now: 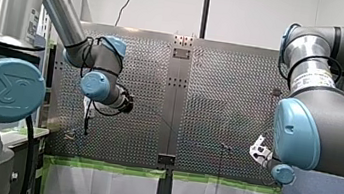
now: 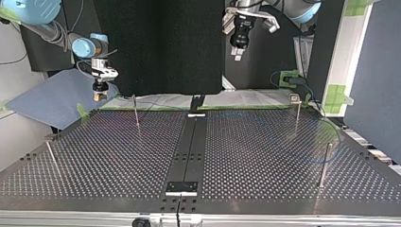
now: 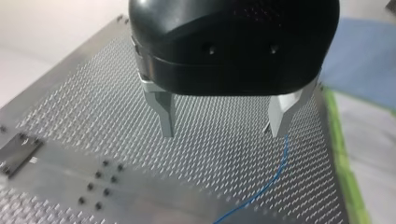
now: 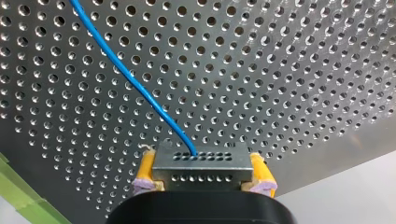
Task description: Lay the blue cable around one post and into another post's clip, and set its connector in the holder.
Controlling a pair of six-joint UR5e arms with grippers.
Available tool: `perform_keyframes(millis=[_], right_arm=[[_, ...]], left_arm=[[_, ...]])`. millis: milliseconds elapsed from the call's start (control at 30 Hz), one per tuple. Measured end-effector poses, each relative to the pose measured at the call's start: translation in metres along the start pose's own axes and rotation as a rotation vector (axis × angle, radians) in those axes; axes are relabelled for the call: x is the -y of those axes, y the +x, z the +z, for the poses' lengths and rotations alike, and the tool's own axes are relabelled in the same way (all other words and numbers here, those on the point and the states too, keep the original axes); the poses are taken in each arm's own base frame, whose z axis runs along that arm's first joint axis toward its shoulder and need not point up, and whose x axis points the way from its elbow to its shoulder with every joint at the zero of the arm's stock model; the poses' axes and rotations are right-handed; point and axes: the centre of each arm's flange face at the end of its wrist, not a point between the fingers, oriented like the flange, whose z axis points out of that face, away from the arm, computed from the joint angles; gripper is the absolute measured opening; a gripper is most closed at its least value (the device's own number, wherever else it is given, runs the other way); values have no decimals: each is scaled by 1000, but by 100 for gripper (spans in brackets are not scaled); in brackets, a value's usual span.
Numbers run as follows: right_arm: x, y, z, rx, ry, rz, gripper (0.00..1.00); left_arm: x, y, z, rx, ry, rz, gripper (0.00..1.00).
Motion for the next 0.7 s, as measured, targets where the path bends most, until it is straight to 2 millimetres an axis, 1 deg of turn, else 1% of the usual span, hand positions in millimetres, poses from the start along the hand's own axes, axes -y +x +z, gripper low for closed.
perform_keyframes(millis=[133, 233, 333, 433, 533, 700], right_arm=[[0, 0, 0, -1, -1, -2, 0], [-5, 4, 1, -6, -12, -14, 0], [-10, 13, 2, -16, -25, -37, 0], [-10, 24, 5, -25, -36, -53, 0], [-5, 37, 6, -31, -44, -66, 0], [7, 60, 10, -49, -47, -76, 0]], left_arm=[[4, 16, -13, -20, 38, 0, 100], [5, 31, -23, -45, 59, -1, 100], [3, 45, -32, -70, 73, 7, 100], [-2, 59, -39, -93, 73, 15, 100], [-4, 65, -41, -94, 75, 15, 100], [-2, 64, -38, -65, 83, 5, 100]])
